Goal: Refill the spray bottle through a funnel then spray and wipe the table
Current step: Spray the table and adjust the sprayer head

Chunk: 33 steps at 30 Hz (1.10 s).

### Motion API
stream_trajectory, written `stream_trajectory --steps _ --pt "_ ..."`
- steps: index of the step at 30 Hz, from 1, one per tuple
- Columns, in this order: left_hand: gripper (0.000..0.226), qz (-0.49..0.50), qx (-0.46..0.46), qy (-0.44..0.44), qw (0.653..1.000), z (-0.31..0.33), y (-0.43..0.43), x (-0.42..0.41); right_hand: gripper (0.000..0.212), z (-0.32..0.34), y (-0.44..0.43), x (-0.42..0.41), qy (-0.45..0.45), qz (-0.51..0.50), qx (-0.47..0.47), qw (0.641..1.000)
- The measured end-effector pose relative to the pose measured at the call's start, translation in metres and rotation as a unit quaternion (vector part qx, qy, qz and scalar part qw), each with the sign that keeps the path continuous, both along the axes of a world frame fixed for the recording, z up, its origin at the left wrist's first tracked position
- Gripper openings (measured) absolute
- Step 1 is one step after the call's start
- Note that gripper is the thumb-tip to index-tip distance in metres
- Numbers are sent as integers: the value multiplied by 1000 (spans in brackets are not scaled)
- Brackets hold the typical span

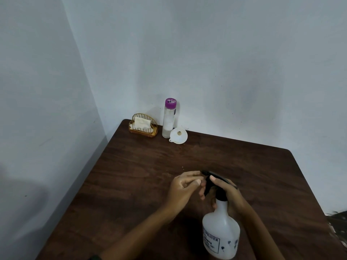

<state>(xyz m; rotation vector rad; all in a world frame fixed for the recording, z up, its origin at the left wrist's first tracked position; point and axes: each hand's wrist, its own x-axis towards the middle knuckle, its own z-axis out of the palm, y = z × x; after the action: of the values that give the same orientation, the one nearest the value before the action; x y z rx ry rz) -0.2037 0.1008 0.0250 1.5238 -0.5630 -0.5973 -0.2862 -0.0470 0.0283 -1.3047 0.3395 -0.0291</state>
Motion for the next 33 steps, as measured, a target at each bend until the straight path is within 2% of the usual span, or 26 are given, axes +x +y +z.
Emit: stream_trajectory --steps 3,8,13,16,19,21,23,26,28,31,33 --pt "11 36 -7 23 999 -1 -1 3 42 2 0 0 6 10 -1 1000" --pt "20 0 -30 24 999 7 -8 11 42 4 1 3 9 28 1 1000" --pt "6 -11 -29 22 999 7 -10 19 42 6 2 5 12 51 8 999" --pt "19 -54 -39 51 996 9 -10 18 47 7 3 6 11 66 -6 998" --pt "37 -34 32 6 999 0 -14 22 49 8 6 6 9 80 -27 996" --pt "43 -21 47 0 999 -2 -16 22 49 7 8 6 6 80 -33 996" --pt "39 -40 25 21 999 -1 -14 21 50 6 8 5 4 73 -28 997" --pt "16 -87 -45 73 992 -4 -9 23 48 6 6 3 10 60 -14 998" --pt "6 -75 -39 36 996 -9 -7 27 46 6 5 1 13 61 -12 998" --pt "24 -73 -11 -29 997 -16 -4 33 43 5 3 -1 28 57 -28 998" --pt "45 -70 43 -66 994 -25 2 39 45 4 1 -1 55 31 -65 996"
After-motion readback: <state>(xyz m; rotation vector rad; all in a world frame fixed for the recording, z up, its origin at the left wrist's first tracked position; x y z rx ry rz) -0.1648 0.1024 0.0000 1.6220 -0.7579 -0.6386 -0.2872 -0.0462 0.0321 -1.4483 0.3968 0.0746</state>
